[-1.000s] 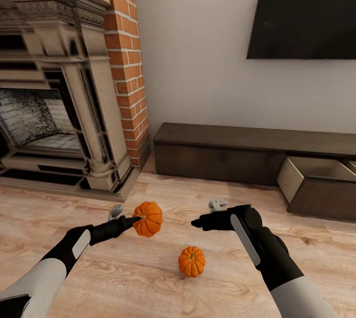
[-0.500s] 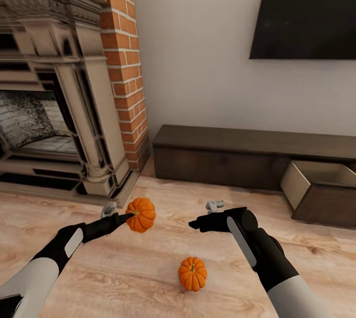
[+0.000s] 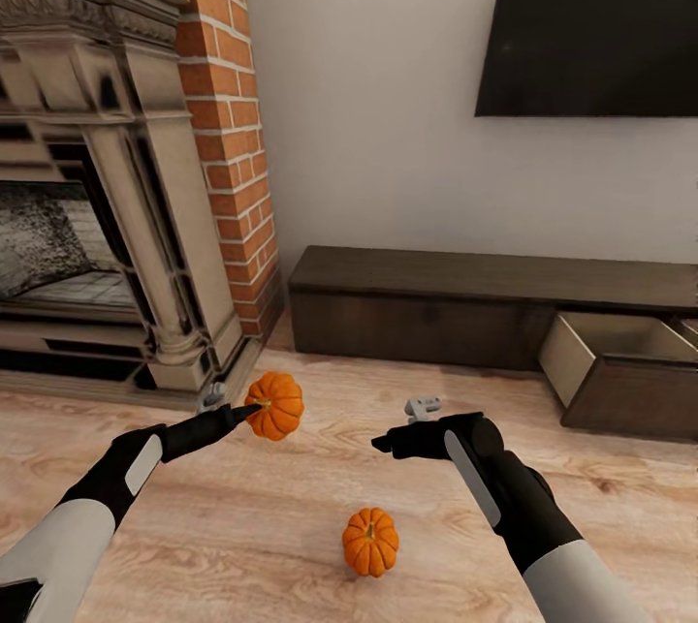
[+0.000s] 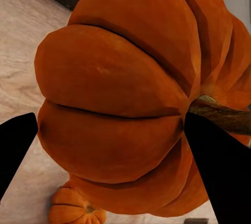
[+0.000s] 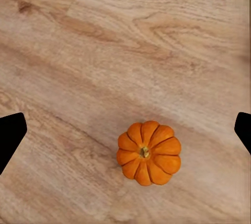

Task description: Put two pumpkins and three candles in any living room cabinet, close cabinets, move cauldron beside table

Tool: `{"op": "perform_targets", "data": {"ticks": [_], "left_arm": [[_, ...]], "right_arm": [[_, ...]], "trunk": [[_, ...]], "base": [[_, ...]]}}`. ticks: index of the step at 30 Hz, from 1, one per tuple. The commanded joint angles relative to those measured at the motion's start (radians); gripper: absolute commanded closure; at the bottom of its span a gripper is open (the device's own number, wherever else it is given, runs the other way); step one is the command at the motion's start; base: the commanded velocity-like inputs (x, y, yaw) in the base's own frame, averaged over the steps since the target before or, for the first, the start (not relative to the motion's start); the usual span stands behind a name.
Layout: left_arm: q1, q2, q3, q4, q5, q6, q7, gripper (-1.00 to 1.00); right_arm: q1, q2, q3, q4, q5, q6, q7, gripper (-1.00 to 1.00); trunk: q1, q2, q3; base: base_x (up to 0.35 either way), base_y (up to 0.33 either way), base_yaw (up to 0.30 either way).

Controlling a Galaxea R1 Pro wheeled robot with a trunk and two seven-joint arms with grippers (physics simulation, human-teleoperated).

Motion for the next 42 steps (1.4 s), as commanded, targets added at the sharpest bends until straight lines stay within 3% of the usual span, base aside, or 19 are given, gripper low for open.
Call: {"op": "perform_targets", "data": {"ticks": [1, 15, 22, 29, 36, 42], "left_arm": [[0.0, 0.0, 0.001, -0.111, 0.002, 0.006, 0.0, 1.0], [0.0, 0.014, 0.002, -0.13, 0.003, 0.009, -0.006, 1.0], [0.0, 0.015, -0.004, -0.13, 0.004, 0.025, -0.041, 1.0], [0.0, 0.015, -0.008, -0.135, 0.002, 0.086, -0.043, 1.0], [0.0, 0.015, -0.039, -0.264, -0.005, 0.261, -0.04, 1.0], [0.0, 0.015, -0.05, -0.285, -0.056, 0.315, -0.041, 1.0]], "right_arm": [[-0.001, -0.001, 0.001, 0.018, 0.005, 0.002, 0.005, -1.0], [-0.001, 0.014, -0.004, 0.132, 0.004, -0.037, 0.004, -1.0], [-0.001, 0.016, -0.007, 0.169, 0.003, -0.085, 0.002, -1.0], [-0.002, 0.016, -0.011, 0.183, 0.003, -0.09, 0.002, -1.0], [-0.005, 0.019, -0.011, 0.226, 0.003, -0.091, 0.002, -1.0], [-0.005, 0.019, -0.011, 0.231, 0.001, -0.091, 0.002, -1.0]], "trunk": [[0.0, 0.0, -0.001], [0.0, 0.0, -0.001], [0.0, -0.001, -0.005], [0.003, -0.002, -0.032], [0.007, -0.004, -0.059], [0.009, -0.005, -0.082]], "base": [[0.0, 0.0, -0.027], [0.0, 0.102, -0.1], [0.0, 0.018, -0.08], [0.0, 0.001, -0.003], [0.0, 0.0, 0.0], [0.0, 0.0, 0.0]]}}
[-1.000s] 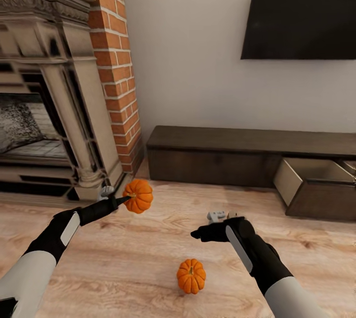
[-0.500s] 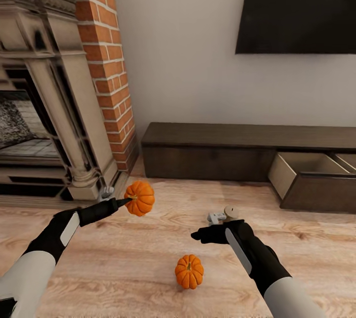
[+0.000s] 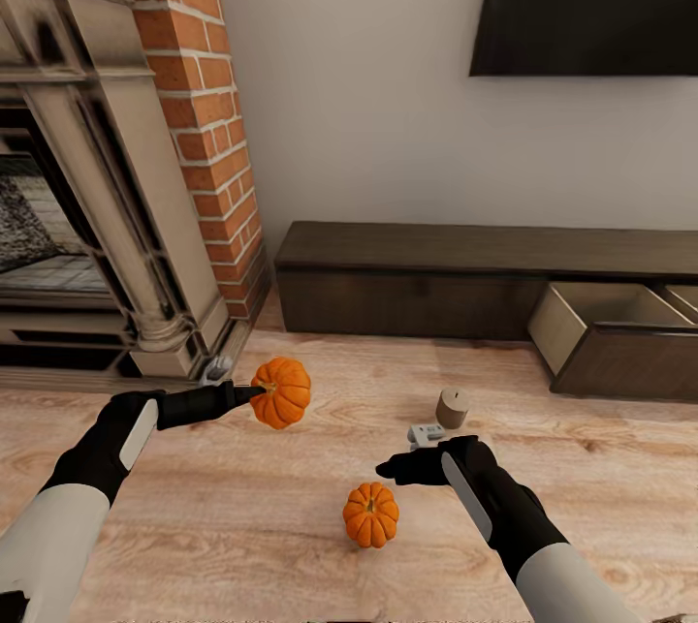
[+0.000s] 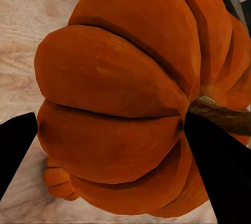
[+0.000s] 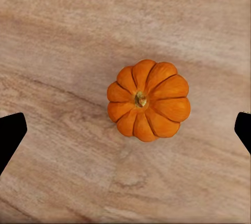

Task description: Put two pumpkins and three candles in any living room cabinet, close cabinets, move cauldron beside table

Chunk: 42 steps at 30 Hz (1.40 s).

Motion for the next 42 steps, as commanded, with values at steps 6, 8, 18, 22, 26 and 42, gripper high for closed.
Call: {"op": "perform_targets", "data": {"ticks": [6, 8, 18, 22, 26, 42], "left_arm": [[-0.001, 0.0, 0.001, -0.005, -0.011, 0.038, -0.001, 1.0], [-0.001, 0.0, 0.001, -0.016, -0.012, 0.04, -0.002, 1.0], [0.0, -0.001, 0.0, -0.149, -0.012, 0.079, -0.002, 1.0], [0.0, -0.005, -0.002, -0.168, -0.012, 0.113, 0.001, 1.0], [-0.001, -0.007, -0.002, -0.172, -0.013, 0.12, 0.002, 1.0], [-0.001, -0.012, -0.064, -0.17, -0.012, 0.112, 0.014, 1.0]], "right_arm": [[-0.002, -0.001, 0.0, -0.001, 0.002, 0.002, 0.005, -1.0], [-0.002, -0.002, -0.001, -0.001, 0.002, 0.002, 0.005, -1.0], [-0.104, 0.03, -0.002, 0.223, 0.003, -0.02, 0.005, -1.0], [-0.201, 0.052, -0.002, 0.435, 0.003, -0.189, 0.006, -1.0], [-0.259, 0.056, -0.002, 0.544, 0.003, -0.291, 0.006, -1.0], [-0.277, 0.058, 0.007, 0.574, 0.003, -0.404, 0.09, -1.0]], "trunk": [[0.002, -0.002, -0.024], [0.003, -0.002, -0.032], [0.008, -0.005, -0.071], [0.01, -0.006, -0.086], [0.011, -0.007, -0.101], [0.013, -0.007, -0.117]], "base": [[0.0, 0.0, 0.0], [0.0, 0.0, 0.0], [0.0, 0.0, 0.0], [0.0, 0.0, 0.0], [0.0, 0.0, 0.0], [0.0, 0.0, 0.0]]}}
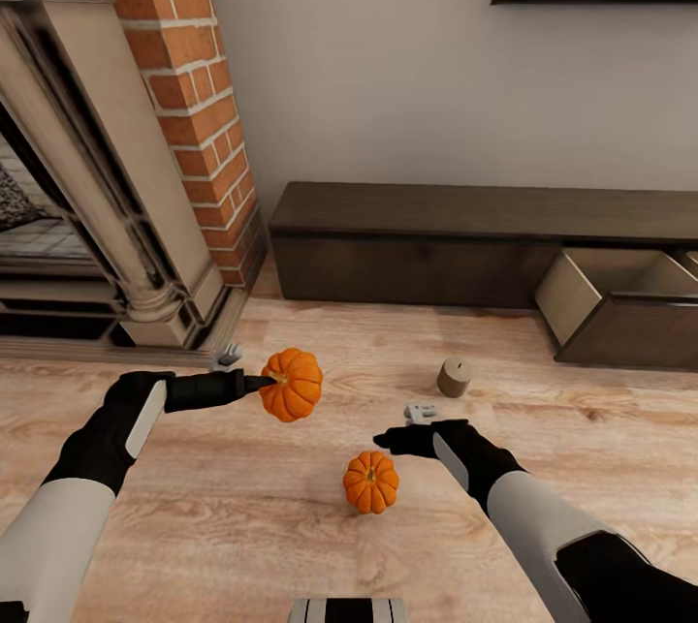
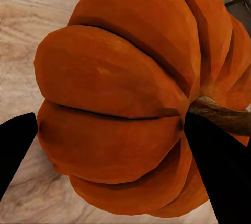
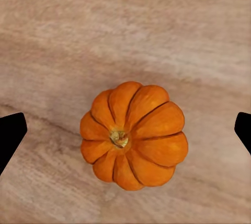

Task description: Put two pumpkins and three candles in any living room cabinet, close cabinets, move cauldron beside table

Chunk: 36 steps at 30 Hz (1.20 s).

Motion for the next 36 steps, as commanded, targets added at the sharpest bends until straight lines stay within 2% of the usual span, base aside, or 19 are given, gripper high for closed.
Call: {"op": "perform_targets", "data": {"ticks": [1, 11, 15, 17, 36], "left_arm": [[0.0, 0.0, 0.001, 0.001, -0.001, 0.001, -0.002, 1.0], [0.0, -0.005, 0.002, 0.052, 0.005, -0.096, -0.009, 1.0], [0.0, -0.007, 0.001, 0.073, 0.005, -0.185, -0.014, 1.0], [0.0, -0.009, 0.001, 0.076, 0.005, -0.206, -0.018, 1.0], [0.0, -0.025, 0.0, 0.045, 0.005, -0.222, -0.037, 1.0]], "right_arm": [[-0.001, -0.001, 0.007, -0.001, -0.01, 0.004, -0.001, -1.0], [0.001, -0.001, 0.011, 0.003, -0.009, -0.002, 0.005, -1.0], [0.001, -0.001, 0.013, 0.003, -0.009, -0.002, 0.005, -1.0], [0.001, -0.001, 0.013, 0.009, -0.009, -0.002, 0.005, -1.0], [0.001, -0.001, 0.01, 0.068, -0.009, 0.008, 0.005, -1.0]], "trunk": [[0.0, 0.0, -0.001], [0.0, 0.0, -0.001], [0.0, 0.0, -0.001], [0.0, 0.0, -0.001], [0.0, 0.0, -0.001]], "base": [[0.0, 0.0, 0.0], [0.0, 0.0, 0.0], [0.0, 0.0, 0.0], [0.0, 0.0, 0.0], [0.062, -0.015, 0.0]]}}
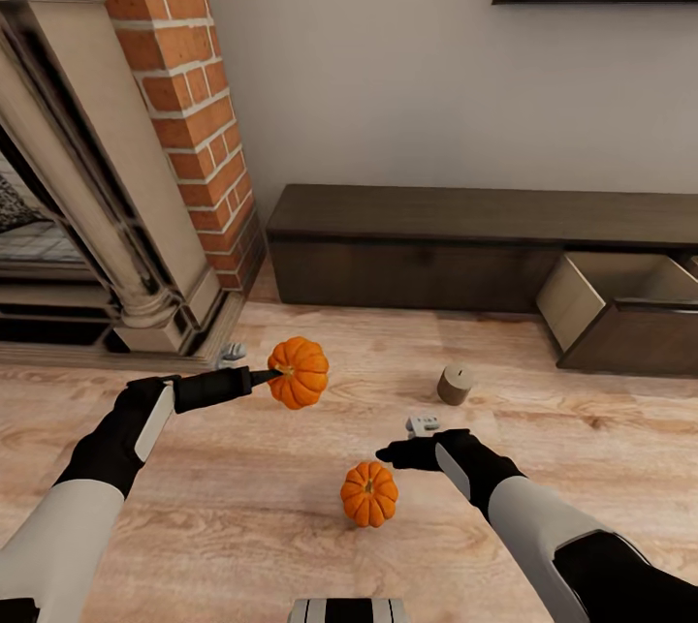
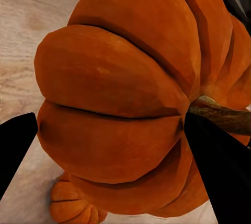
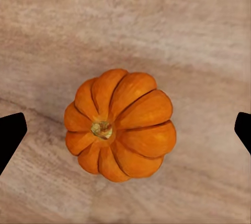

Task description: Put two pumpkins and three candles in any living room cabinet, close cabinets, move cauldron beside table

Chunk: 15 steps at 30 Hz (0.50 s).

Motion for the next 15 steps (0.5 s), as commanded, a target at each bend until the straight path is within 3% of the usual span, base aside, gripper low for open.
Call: {"op": "perform_targets", "data": {"ticks": [1, 7, 9, 15], "left_arm": [[0.0, 0.0, 0.0, -0.002, 0.0, 0.004, 0.001, 1.0], [0.0, 0.0, 0.002, -0.012, -0.001, 0.052, 0.001, 1.0], [0.0, 0.001, 0.002, -0.014, -0.001, 0.091, 0.0, 1.0], [0.0, 0.002, 0.002, -0.016, -0.001, 0.106, -0.005, 1.0]], "right_arm": [[0.0, -0.001, 0.006, -0.001, -0.01, 0.007, -0.002, -1.0], [0.0, -0.001, 0.003, 0.0, -0.012, 0.057, 0.008, -1.0], [0.0, -0.001, 0.002, 0.0, -0.012, 0.066, 0.055, -1.0], [0.0, -0.002, -0.001, 0.0, -0.012, 0.066, 0.078, -1.0]], "trunk": [[0.0, 0.0, -0.001], [0.003, -0.002, -0.024], [0.003, -0.002, -0.032], [0.006, -0.004, -0.055]], "base": [[0.002, -0.001, 0.0], [0.0, 0.0, 0.0], [0.0, 0.0, 0.0], [0.0, 0.0, 0.0]]}}
